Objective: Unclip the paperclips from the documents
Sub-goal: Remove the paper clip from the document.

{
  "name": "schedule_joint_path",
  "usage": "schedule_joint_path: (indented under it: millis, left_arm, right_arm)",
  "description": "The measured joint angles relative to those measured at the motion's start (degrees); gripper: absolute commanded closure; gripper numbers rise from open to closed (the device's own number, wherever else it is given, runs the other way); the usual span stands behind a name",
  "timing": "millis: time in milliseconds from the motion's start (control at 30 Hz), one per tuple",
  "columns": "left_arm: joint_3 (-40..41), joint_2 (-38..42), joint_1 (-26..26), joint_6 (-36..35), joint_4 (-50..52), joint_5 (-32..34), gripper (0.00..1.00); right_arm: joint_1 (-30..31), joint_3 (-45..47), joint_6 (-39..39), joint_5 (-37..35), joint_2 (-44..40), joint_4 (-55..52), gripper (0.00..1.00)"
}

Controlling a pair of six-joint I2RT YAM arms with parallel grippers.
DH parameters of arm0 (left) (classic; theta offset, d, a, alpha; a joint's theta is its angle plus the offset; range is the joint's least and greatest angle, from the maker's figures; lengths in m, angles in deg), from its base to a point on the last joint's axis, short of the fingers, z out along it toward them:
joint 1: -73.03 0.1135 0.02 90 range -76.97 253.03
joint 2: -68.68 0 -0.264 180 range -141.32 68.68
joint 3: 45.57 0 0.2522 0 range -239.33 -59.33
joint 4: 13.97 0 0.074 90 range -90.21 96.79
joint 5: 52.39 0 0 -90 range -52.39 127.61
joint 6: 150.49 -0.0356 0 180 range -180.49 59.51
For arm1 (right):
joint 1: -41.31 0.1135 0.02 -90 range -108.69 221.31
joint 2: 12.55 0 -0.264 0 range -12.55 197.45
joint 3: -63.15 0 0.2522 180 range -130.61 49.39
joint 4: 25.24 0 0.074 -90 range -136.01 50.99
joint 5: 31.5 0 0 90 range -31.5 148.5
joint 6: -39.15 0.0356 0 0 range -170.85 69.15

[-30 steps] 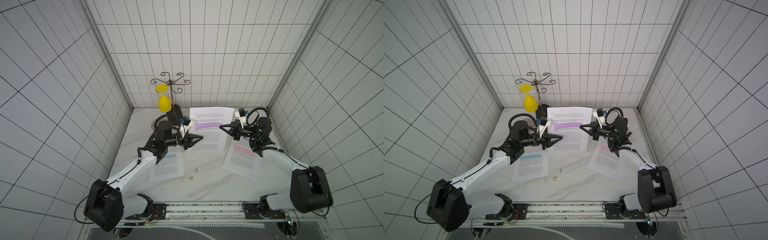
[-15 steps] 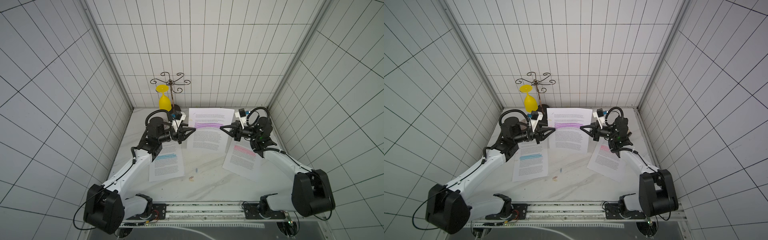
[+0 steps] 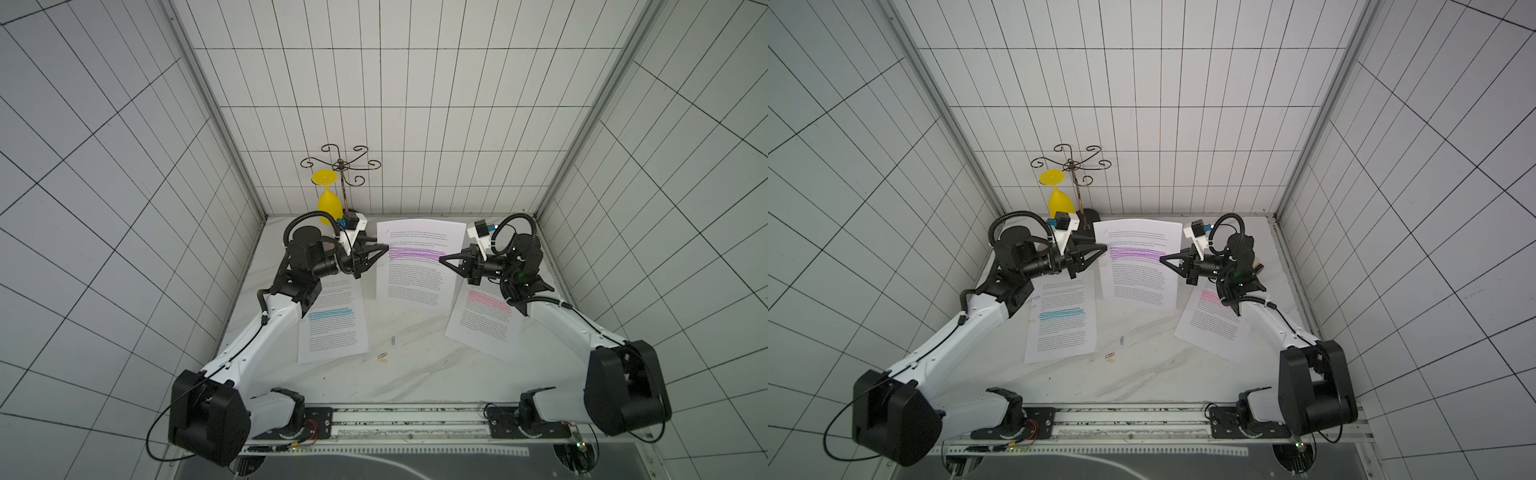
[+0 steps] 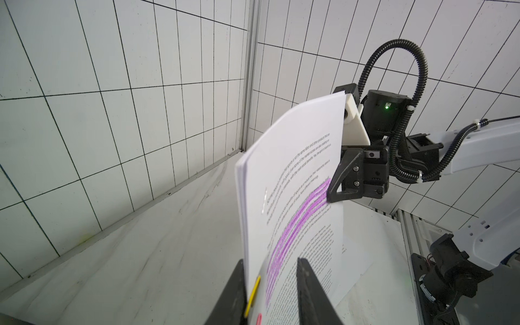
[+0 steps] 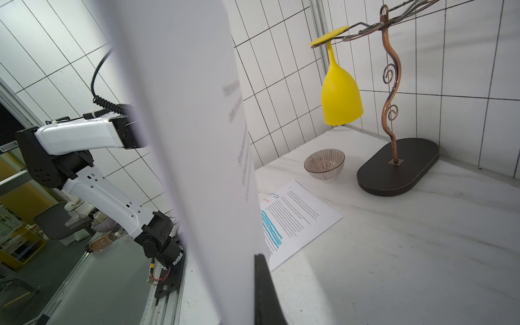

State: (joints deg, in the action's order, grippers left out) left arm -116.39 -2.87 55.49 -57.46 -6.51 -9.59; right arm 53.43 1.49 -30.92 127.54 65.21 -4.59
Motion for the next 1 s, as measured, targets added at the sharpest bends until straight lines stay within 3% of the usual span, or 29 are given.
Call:
schedule_joint_path:
  millis: [133,1000]
  left_arm:
    - [-0.1,-0.6,0.0,0.0,0.0,-0.2,1.0]
    - [0.3,0.1,1.3,-1.6,8.7,3.5,1.0]
  right_arm:
    - [0.0,0.0,-0.4,0.1,-0.2,-0.8,1.0]
    - [-0.9,0.0,-5.8,-2.9,-0.8,-8.1,1.0]
